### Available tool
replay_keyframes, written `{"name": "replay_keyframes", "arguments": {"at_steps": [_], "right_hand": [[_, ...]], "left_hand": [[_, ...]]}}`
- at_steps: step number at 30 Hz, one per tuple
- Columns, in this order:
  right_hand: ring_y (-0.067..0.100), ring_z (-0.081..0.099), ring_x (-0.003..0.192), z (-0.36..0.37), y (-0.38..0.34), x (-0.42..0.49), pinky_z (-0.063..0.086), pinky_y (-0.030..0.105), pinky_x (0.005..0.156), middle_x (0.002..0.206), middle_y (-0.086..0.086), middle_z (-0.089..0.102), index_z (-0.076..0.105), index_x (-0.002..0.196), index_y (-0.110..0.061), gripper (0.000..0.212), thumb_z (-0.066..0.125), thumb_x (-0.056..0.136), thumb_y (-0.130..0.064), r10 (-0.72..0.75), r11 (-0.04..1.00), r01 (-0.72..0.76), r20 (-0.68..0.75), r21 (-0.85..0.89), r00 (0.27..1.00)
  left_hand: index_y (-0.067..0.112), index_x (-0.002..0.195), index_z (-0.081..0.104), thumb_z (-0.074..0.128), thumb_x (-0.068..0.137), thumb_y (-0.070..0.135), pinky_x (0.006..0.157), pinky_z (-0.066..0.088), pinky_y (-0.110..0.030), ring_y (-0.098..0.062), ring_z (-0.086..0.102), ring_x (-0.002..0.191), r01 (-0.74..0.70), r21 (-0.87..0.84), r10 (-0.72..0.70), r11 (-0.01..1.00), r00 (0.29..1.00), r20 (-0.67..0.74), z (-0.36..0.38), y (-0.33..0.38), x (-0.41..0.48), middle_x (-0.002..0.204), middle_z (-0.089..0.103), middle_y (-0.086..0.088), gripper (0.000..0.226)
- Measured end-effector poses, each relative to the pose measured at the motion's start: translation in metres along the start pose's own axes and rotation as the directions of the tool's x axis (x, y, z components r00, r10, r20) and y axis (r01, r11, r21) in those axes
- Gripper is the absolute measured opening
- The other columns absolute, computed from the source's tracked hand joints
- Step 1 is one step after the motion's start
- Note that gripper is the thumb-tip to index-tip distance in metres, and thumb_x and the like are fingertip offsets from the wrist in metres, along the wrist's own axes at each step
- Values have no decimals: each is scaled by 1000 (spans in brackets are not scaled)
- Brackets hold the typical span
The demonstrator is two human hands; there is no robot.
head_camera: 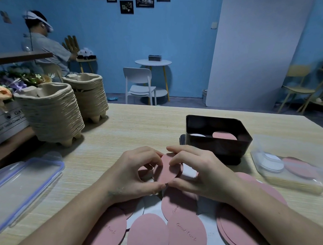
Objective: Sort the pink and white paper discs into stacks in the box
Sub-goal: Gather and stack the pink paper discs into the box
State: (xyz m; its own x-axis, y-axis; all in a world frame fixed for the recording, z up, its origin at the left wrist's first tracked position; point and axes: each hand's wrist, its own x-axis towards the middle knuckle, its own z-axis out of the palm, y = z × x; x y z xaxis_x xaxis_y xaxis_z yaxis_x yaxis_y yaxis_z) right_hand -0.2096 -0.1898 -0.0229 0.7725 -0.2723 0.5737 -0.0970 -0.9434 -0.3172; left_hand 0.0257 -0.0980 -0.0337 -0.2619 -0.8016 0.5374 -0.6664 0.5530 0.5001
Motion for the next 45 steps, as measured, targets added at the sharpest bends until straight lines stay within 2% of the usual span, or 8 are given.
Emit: {"name": "replay_keyframes", "arguments": {"at_steps": [7,13,19,26,30,36,39,45], "right_hand": [[12,57,134,1,4,-1,50,24,103,137,10,65,66,107,-16,42,79,85,-50,40,999,-41,64,5,997],[14,60,130,2,0,2,51,27,98,129,6,67,66,102,-17,40,77,86,-52,55,998,-57,78,21,995],[13,64,121,0,-3,3,52,27,94,128,3,67,66,98,-17,37,78,87,-50,66,998,-68,85,12,994],[4,54,136,-2,-2,1,47,18,100,127,1,67,63,99,-21,35,80,86,-49,95,995,-97,93,20,991],[6,57,132,0,-3,3,49,24,98,128,2,67,63,100,-21,39,76,86,-55,115,993,-117,109,13,987],[2,52,136,-3,0,0,49,27,101,127,-1,66,62,98,-20,35,83,85,-45,162,987,-162,110,-11,981],[0,50,138,-3,1,0,48,28,102,130,-2,65,62,99,-20,36,83,85,-46,183,983,-183,122,-12,975],[-3,46,141,-3,1,-1,47,24,103,128,-4,65,62,100,-20,35,81,86,-46,188,982,-189,130,-2,974]], "left_hand": [[15,97,72,96,72,24,79,55,-34,-13,65,103,-9,35,10,999,1000,-12,1,-1,0,114,68,3,36],[18,96,71,92,75,28,74,57,-36,-13,65,107,-5,53,5,999,1000,-6,1,0,-1,116,66,6,31],[19,99,71,91,78,35,79,55,-26,-8,65,109,-9,82,8,997,1000,17,-3,2,-2,116,67,9,33],[19,96,70,91,81,32,72,57,-38,-15,69,97,26,56,-27,998,1000,12,-6,4,-5,102,69,9,29],[21,100,70,89,81,33,73,56,-39,-16,70,98,30,94,-34,995,998,43,-7,3,-4,102,69,10,30],[31,111,65,67,81,43,84,53,-38,-4,61,101,186,269,-201,945,979,32,-21,-6,-9,105,64,20,32],[38,119,60,56,73,52,94,49,-35,-3,55,110,271,367,-302,890,953,29,-28,-11,-12,116,61,23,49],[42,119,54,59,66,57,91,51,-37,-6,56,103,366,381,-417,849,907,58,-32,-17,-16,106,61,21,55]]}}
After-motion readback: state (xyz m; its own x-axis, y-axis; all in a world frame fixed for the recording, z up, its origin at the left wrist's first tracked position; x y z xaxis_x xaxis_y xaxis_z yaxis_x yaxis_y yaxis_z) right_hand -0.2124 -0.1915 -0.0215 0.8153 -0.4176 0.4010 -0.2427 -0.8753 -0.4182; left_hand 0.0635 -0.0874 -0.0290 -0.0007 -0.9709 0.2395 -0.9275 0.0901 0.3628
